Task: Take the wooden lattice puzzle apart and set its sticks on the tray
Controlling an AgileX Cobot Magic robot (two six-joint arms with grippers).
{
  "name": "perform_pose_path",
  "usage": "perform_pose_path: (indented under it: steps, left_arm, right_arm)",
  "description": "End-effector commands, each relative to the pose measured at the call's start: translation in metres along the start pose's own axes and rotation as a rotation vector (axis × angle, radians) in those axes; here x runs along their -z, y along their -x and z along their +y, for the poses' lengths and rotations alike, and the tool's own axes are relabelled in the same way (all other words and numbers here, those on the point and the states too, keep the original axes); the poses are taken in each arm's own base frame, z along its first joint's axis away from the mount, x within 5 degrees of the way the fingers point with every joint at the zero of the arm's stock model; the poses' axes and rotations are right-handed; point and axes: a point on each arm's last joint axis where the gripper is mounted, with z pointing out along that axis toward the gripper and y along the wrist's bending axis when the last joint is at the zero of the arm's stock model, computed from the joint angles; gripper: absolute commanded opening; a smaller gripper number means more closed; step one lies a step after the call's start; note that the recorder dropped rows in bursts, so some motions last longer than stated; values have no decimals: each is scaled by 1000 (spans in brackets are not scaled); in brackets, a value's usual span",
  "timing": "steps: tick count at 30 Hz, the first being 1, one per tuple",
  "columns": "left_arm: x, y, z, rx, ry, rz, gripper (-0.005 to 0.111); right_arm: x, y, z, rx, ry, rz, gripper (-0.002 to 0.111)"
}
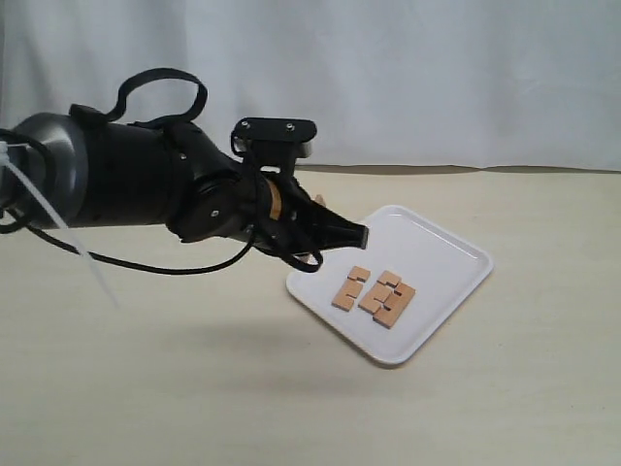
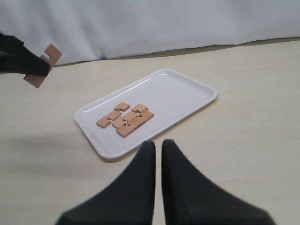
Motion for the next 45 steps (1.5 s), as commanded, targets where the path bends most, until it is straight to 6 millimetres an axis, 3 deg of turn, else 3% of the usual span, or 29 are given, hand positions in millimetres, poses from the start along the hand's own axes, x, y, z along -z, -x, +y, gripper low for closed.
perform_pose_path:
  steps: [1, 12, 16, 21, 26, 34, 41, 43, 45]
  left_arm:
    - [-9, 6, -22, -5, -61, -20, 0]
    - [-80, 5, -56, -25, -188, 228, 0]
    - [-105, 9, -64, 1, -224, 238, 0]
    - [-120, 13, -67, 14, -230, 213, 0]
    - [-121, 19, -59, 9, -215, 193, 15]
    - [-117, 25, -44, -28, -172, 212, 59]
    - [-76, 46, -30, -87, -121, 269, 60]
    - [-60, 49, -26, -146, -74, 313, 55]
    - [-44, 52, -19, -215, 0, 364, 42]
  right_arm:
    - [0, 0, 0, -1, 1, -8, 5]
    - [0, 0, 0, -1, 1, -8, 5]
    - [0, 0, 0, -1, 1, -8, 5]
    - [0, 0, 0, -1, 1, -8, 5]
    - [0, 0, 0, -1, 1, -8, 5]
    - [0, 0, 0, -1, 1, -8, 5]
    - [0, 0, 0, -1, 1, -8, 5]
    - [0, 0, 0, -1, 1, -8, 5]
    - [0, 0, 0, -1, 1, -8, 5]
